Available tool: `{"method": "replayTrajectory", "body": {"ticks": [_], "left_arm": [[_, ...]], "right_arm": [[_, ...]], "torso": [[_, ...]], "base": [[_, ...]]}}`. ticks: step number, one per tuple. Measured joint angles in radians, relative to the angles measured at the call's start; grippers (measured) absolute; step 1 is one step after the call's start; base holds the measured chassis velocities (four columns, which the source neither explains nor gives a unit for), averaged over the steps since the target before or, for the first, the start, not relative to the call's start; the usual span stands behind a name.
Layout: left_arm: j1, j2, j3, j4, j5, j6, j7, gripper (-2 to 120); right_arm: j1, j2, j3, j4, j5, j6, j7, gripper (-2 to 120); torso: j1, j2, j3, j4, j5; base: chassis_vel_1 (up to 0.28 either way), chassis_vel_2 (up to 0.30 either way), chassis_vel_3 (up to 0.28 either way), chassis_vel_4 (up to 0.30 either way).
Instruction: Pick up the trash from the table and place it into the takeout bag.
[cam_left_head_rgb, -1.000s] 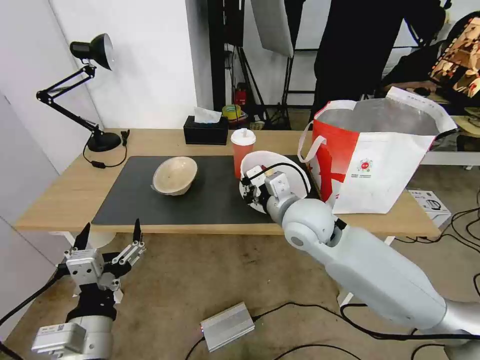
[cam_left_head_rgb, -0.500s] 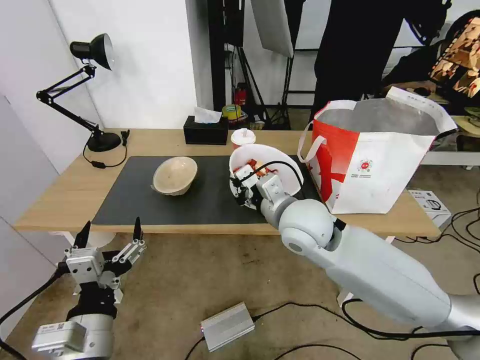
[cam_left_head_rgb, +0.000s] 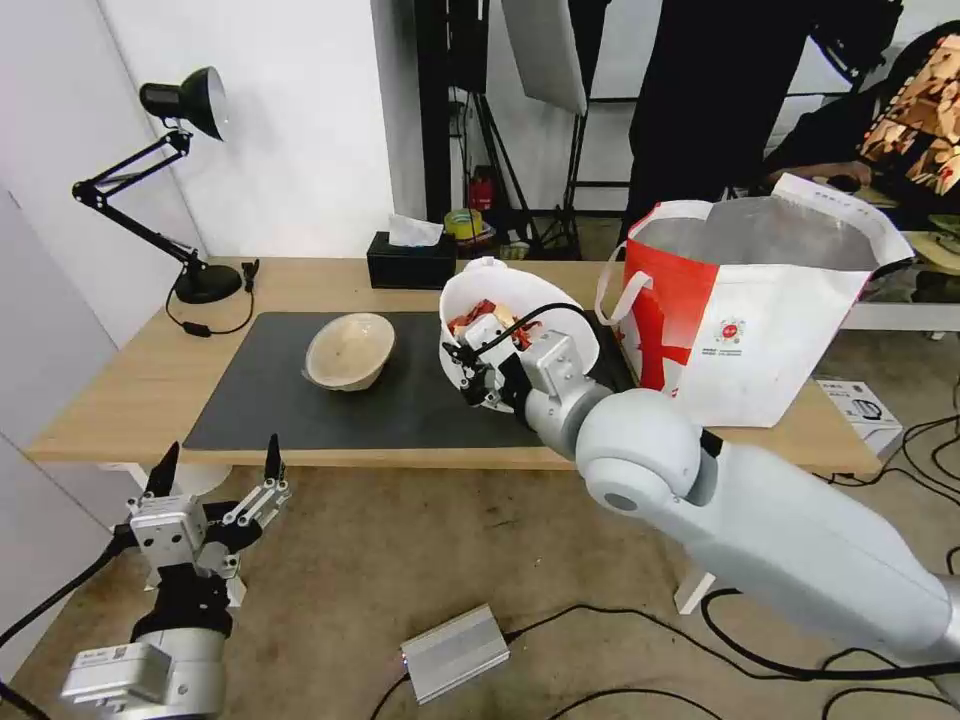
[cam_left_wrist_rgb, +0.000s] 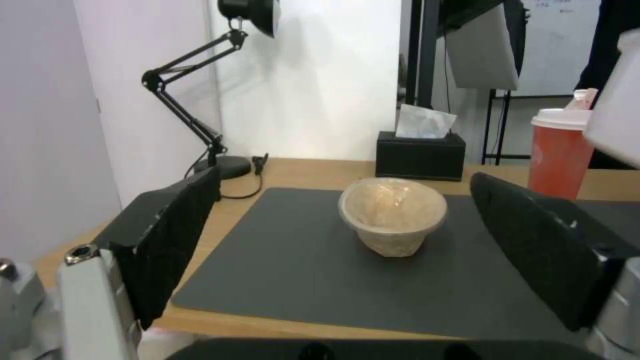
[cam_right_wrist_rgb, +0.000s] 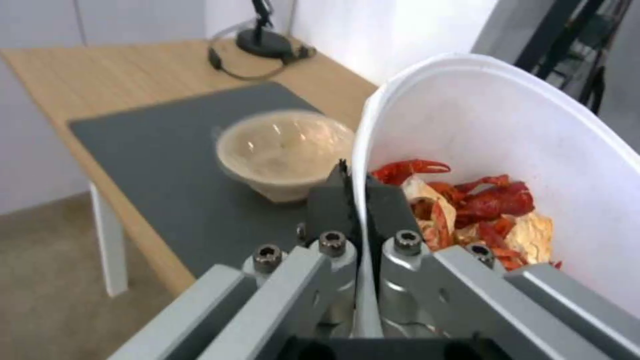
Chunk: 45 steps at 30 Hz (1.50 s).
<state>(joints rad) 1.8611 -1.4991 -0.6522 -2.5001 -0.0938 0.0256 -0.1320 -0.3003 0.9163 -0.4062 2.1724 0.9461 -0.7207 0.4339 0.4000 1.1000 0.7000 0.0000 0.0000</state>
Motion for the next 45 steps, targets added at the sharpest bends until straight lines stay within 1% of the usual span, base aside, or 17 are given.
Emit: {"method": "replayTrajectory", "body": {"ticks": [6, 11, 16, 27, 31, 37, 45], "left_arm": [[0.005, -0.002, 0.000, 0.000, 0.002, 0.000, 0.000, 100], [0.005, -0.001, 0.001, 0.000, 0.002, 0.000, 0.000, 100], [0.003, 0.002, 0.007, 0.000, 0.000, 0.000, 0.000, 100], [-0.004, 0.005, -0.001, 0.000, -0.006, 0.000, 0.000, 100], [-0.007, 0.007, -0.007, 0.000, -0.014, 0.000, -0.001, 100], [-0.010, 0.013, -0.009, 0.000, -0.022, 0.000, -0.001, 100], [-0.015, 0.021, -0.015, 0.000, -0.029, 0.000, -0.001, 100]], "right_arm": [[0.079, -0.024, 0.020, 0.037, 0.072, 0.000, 0.002, 0], [0.124, -0.034, 0.044, 0.036, 0.118, 0.000, 0.000, 0], [0.199, -0.052, 0.070, 0.022, 0.207, -0.001, -0.006, 0], [0.297, -0.063, 0.053, -0.011, 0.247, -0.001, -0.053, 0], [0.354, -0.085, 0.045, -0.042, 0.253, -0.001, -0.109, 0], [0.400, -0.111, 0.043, -0.069, 0.252, -0.001, -0.144, 0], [0.441, -0.168, 0.061, -0.119, 0.251, -0.001, -0.181, 0]], "torso": [[0.000, 0.000, 0.000, 0.0000, 0.0000], [0.000, 0.000, 0.000, 0.0000, 0.0000], [0.000, 0.000, 0.000, 0.0000, 0.0000], [0.000, 0.000, 0.000, 0.0000, 0.0000], [0.000, 0.000, 0.000, 0.0000, 0.0000], [0.000, 0.000, 0.000, 0.0000, 0.0000], [0.000, 0.000, 0.000, 0.0000, 0.0000]], "base": [[0.000, 0.000, 0.000, 0.000], [0.000, 0.000, 0.000, 0.000], [0.000, 0.000, 0.000, 0.000], [0.000, 0.000, 0.000, 0.000], [0.000, 0.000, 0.000, 0.000], [0.000, 0.000, 0.000, 0.000], [0.000, 0.000, 0.000, 0.000]]}}
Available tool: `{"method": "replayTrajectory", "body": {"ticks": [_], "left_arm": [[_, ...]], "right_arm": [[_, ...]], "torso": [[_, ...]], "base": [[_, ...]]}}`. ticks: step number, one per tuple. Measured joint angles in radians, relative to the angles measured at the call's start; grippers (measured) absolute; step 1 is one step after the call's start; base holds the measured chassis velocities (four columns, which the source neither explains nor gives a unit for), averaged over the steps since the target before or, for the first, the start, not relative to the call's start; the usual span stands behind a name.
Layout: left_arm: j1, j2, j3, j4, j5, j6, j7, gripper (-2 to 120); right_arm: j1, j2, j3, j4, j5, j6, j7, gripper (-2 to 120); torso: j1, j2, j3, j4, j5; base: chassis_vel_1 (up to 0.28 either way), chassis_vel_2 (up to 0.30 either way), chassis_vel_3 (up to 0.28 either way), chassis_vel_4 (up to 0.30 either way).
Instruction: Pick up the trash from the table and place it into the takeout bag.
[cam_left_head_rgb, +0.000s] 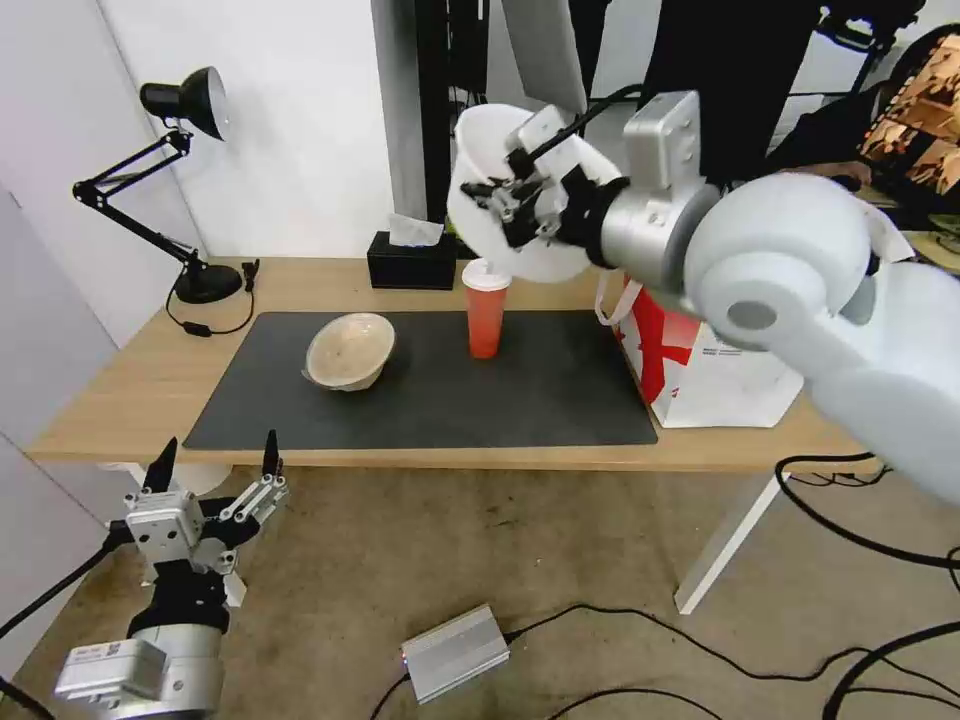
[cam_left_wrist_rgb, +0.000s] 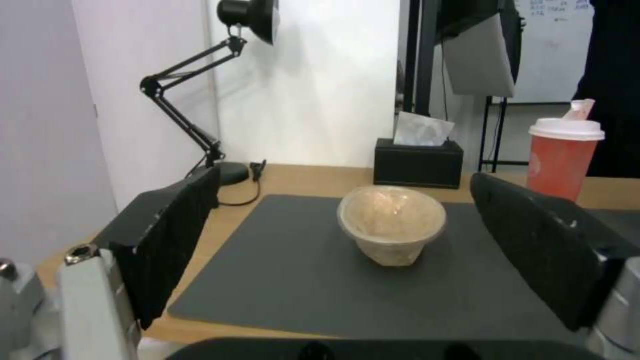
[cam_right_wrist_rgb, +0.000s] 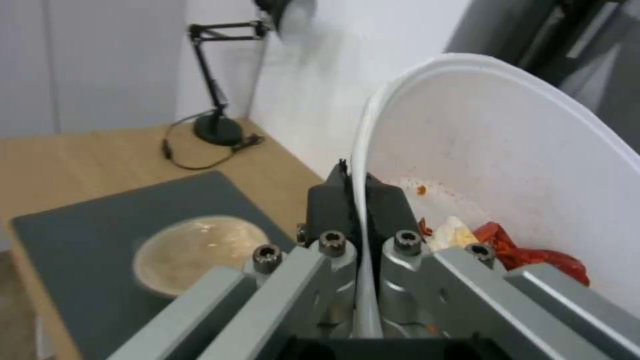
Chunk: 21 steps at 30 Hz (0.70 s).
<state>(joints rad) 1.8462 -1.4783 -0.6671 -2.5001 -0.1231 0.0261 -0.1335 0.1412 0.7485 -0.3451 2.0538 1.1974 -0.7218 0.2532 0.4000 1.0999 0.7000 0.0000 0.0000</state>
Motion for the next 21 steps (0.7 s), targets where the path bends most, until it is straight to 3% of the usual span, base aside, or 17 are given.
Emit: {"method": "replayTrajectory", "body": {"ticks": [12, 21], "left_arm": [[-0.001, -0.007, -0.002, 0.000, 0.002, 0.000, 0.000, 100], [-0.004, -0.012, -0.005, 0.000, 0.002, 0.000, 0.000, 100]], "right_arm": [[0.001, -0.038, 0.058, -0.050, -0.008, 0.000, -0.021, 0], [-0.031, -0.116, 0.116, -0.089, -0.051, 0.000, -0.077, 0]], "torso": [[0.000, 0.000, 0.000, 0.0001, 0.0000], [0.000, 0.000, 0.000, -0.0001, 0.0001]], "base": [[0.000, 0.000, 0.000, 0.000], [0.000, 0.000, 0.000, 0.000]]}}
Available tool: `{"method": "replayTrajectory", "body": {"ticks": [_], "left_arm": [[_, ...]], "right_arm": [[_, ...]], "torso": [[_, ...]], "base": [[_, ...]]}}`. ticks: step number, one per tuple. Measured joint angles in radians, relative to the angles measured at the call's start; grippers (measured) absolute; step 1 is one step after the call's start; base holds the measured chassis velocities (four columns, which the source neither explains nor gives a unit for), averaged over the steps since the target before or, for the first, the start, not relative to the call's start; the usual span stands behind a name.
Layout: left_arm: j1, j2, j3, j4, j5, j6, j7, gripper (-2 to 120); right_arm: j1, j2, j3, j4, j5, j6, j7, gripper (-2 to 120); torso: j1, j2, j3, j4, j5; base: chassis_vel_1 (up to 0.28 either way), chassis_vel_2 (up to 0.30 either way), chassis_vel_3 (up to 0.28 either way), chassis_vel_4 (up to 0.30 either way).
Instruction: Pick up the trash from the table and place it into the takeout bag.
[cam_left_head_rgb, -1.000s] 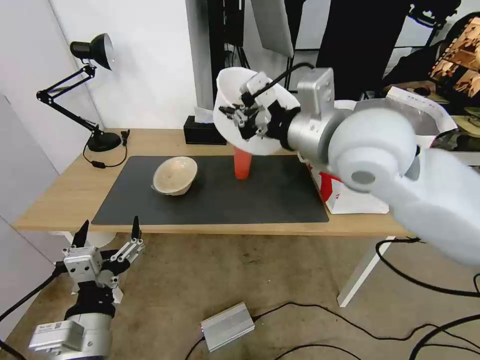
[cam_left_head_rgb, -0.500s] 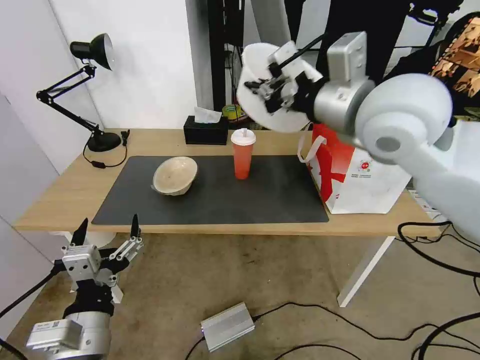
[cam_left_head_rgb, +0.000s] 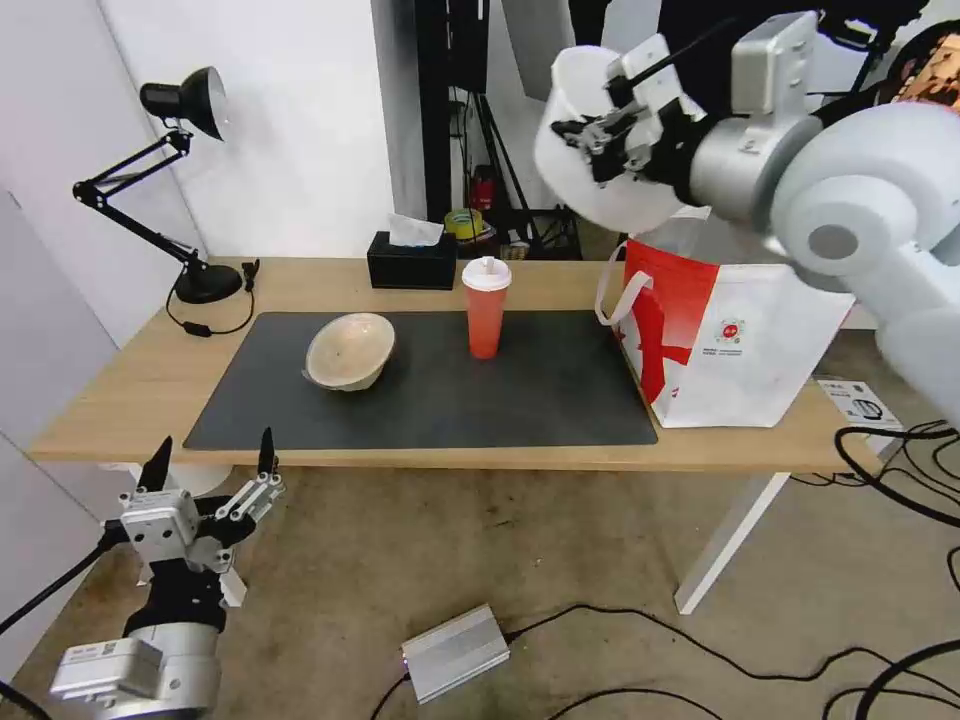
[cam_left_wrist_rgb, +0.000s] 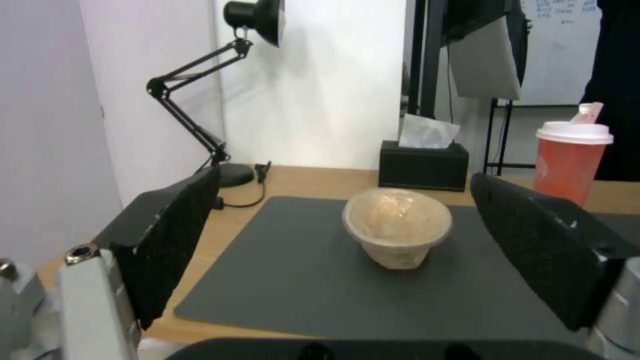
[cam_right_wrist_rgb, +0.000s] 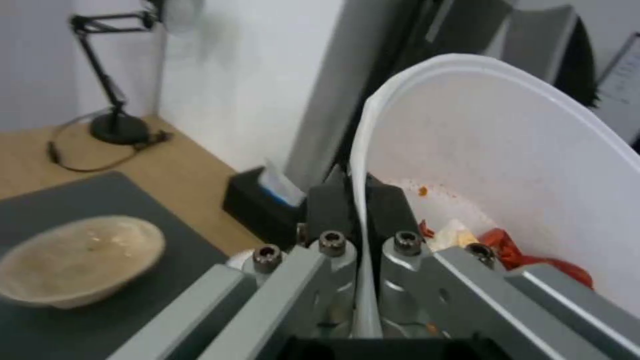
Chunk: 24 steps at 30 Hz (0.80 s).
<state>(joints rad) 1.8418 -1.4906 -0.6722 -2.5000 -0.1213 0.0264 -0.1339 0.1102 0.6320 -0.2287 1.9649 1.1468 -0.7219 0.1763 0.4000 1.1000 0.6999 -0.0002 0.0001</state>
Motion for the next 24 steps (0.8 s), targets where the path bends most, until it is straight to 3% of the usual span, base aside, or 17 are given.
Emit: {"method": "replayTrajectory", "body": {"ticks": [9, 24], "left_arm": [[-0.004, 0.001, 0.003, 0.000, 0.003, 0.000, 0.000, 100], [-0.011, 0.001, 0.006, 0.000, 0.002, 0.000, 0.000, 100]], "right_arm": [[-0.051, -0.067, 0.050, -0.048, -0.002, 0.000, -0.016, 0], [-0.091, -0.099, 0.066, -0.127, -0.052, 0.000, -0.036, 0]], "torso": [[0.000, 0.000, 0.000, 0.0001, 0.0001], [0.000, 0.000, 0.000, 0.0002, 0.0000]], "base": [[0.000, 0.000, 0.000, 0.000], [0.000, 0.000, 0.000, 0.000]]}}
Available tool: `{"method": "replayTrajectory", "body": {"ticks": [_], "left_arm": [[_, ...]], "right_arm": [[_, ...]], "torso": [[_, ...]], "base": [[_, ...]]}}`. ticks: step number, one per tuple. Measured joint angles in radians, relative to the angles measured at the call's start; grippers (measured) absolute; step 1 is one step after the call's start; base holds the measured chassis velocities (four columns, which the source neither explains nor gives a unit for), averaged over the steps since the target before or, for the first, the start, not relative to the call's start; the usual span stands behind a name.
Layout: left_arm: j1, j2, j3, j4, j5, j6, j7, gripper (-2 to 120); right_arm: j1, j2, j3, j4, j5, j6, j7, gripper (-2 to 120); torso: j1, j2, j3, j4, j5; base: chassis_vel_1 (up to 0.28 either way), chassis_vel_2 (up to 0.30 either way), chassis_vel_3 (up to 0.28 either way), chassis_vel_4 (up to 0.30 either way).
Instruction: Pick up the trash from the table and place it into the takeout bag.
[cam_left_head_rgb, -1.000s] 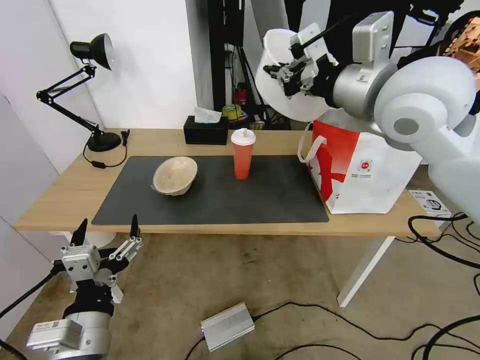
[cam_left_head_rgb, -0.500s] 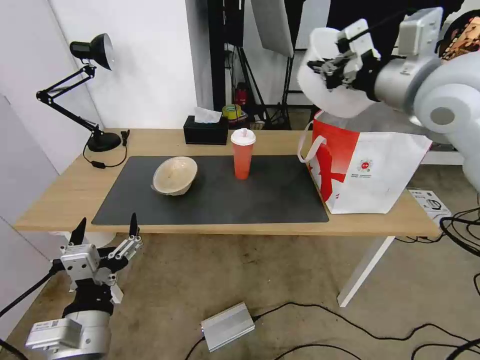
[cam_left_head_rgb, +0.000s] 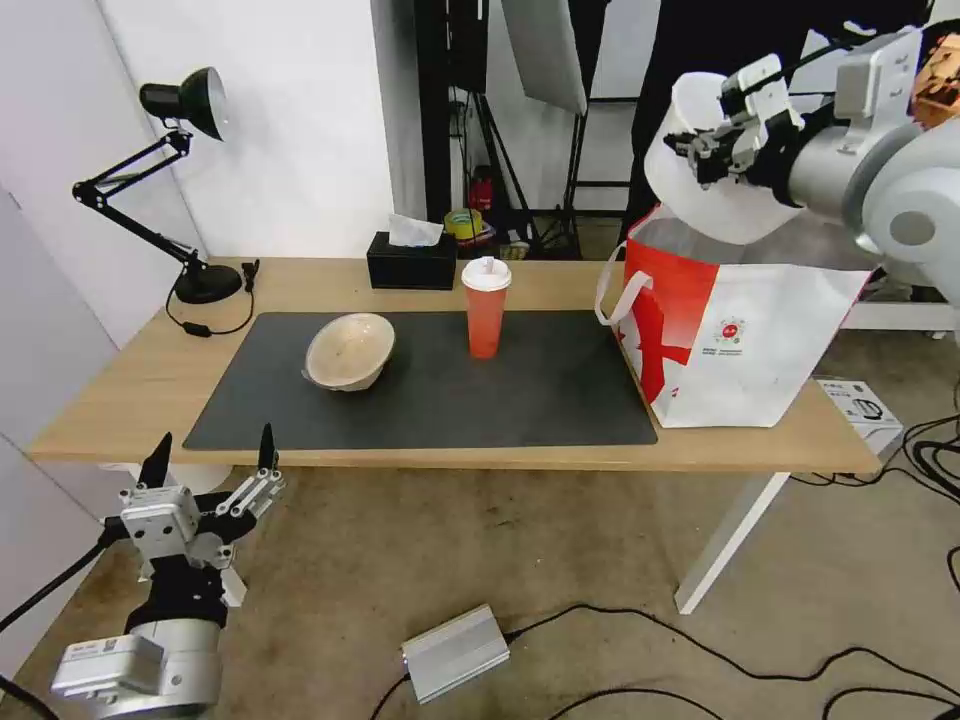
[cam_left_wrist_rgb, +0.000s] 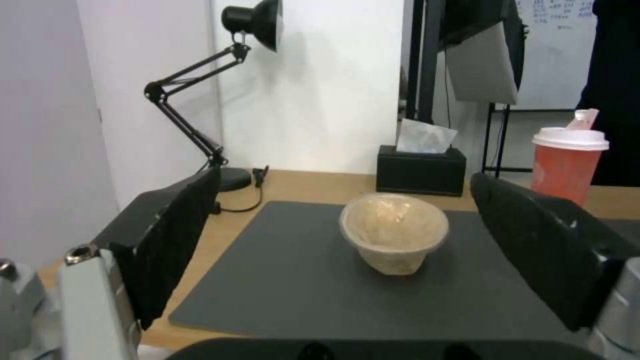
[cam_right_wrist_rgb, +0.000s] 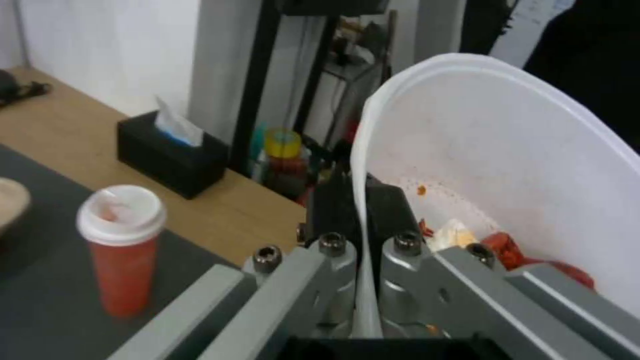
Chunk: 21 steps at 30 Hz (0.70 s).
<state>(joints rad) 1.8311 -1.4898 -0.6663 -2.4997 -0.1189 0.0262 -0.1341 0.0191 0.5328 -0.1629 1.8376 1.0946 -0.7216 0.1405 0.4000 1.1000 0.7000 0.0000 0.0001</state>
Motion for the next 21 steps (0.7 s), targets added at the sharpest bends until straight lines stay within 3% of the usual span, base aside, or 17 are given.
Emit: {"method": "replayTrajectory", "body": {"ticks": [21], "left_arm": [[0.001, -0.002, 0.015, 0.000, -0.001, -0.001, 0.000, 100]], "right_arm": [[-0.104, -0.034, 0.041, -0.042, -0.116, 0.001, -0.066, 0]], "torso": [[0.000, 0.000, 0.000, 0.0000, 0.0000]], "base": [[0.000, 0.000, 0.000, 0.000]]}}
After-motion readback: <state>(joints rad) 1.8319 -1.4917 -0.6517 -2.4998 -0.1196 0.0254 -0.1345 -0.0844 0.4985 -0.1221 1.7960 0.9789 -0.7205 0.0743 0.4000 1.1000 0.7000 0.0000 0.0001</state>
